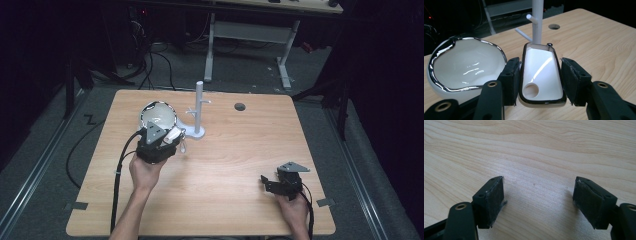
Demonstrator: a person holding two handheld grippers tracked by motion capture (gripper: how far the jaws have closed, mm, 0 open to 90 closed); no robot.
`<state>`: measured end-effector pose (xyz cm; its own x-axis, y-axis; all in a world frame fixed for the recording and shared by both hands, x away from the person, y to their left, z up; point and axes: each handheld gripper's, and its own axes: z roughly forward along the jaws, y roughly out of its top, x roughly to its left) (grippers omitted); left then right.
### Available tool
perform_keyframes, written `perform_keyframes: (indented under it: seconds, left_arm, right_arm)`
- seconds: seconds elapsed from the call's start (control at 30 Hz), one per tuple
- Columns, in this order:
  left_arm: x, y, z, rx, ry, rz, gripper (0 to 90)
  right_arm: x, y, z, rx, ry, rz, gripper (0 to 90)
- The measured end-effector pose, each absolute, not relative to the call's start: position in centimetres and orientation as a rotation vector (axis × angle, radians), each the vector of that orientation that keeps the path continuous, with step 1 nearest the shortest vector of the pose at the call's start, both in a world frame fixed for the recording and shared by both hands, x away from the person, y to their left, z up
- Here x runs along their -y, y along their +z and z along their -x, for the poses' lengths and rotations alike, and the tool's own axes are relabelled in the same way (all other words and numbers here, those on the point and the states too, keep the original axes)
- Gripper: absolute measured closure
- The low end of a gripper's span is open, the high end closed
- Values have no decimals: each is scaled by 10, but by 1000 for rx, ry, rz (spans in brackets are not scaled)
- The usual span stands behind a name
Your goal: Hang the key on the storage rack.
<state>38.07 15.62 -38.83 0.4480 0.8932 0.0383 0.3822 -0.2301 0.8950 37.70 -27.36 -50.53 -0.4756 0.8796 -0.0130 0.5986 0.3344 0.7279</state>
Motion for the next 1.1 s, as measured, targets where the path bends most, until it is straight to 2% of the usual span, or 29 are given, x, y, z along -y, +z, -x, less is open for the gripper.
perform_keyframes:
  seconds: [1.1]
  left_arm:
    - [-162, -356, -410, -1077, 676, -1774, 510]
  right_arm:
    - [274, -505, -377, -2200, 940, -1300, 249]
